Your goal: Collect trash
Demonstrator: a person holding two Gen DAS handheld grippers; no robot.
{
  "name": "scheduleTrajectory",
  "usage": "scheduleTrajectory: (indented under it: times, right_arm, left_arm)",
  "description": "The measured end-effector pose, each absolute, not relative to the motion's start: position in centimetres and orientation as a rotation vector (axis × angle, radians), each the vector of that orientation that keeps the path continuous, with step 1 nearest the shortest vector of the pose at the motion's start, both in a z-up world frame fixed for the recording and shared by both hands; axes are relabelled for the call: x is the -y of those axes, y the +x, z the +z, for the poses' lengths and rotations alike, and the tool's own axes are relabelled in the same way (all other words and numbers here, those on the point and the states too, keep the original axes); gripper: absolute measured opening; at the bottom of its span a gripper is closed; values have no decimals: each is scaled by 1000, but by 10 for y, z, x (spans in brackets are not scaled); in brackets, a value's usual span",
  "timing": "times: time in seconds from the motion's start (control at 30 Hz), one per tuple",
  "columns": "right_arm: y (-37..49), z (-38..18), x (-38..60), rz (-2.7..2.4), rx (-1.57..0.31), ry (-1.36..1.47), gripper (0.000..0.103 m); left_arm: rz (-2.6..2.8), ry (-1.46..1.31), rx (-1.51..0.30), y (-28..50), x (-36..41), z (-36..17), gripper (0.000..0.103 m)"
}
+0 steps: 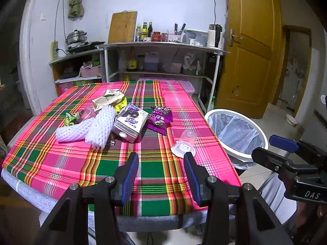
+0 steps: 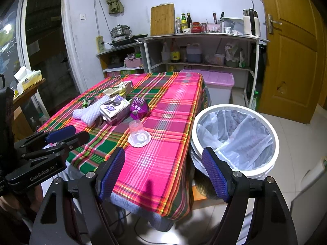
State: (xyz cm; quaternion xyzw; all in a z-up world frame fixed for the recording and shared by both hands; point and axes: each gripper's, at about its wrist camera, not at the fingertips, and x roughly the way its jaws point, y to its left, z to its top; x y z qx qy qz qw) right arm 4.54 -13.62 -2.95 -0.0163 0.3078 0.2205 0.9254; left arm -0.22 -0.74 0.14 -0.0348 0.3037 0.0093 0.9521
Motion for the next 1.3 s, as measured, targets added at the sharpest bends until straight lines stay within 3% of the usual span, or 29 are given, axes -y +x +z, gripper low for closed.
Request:
scheduleTrajectory:
  times: [1.3]
  right_arm:
    - [47,-32,133,449,-643,-35,78]
  left_arm:
    - [20,-72,-617,-2,6,4,46]
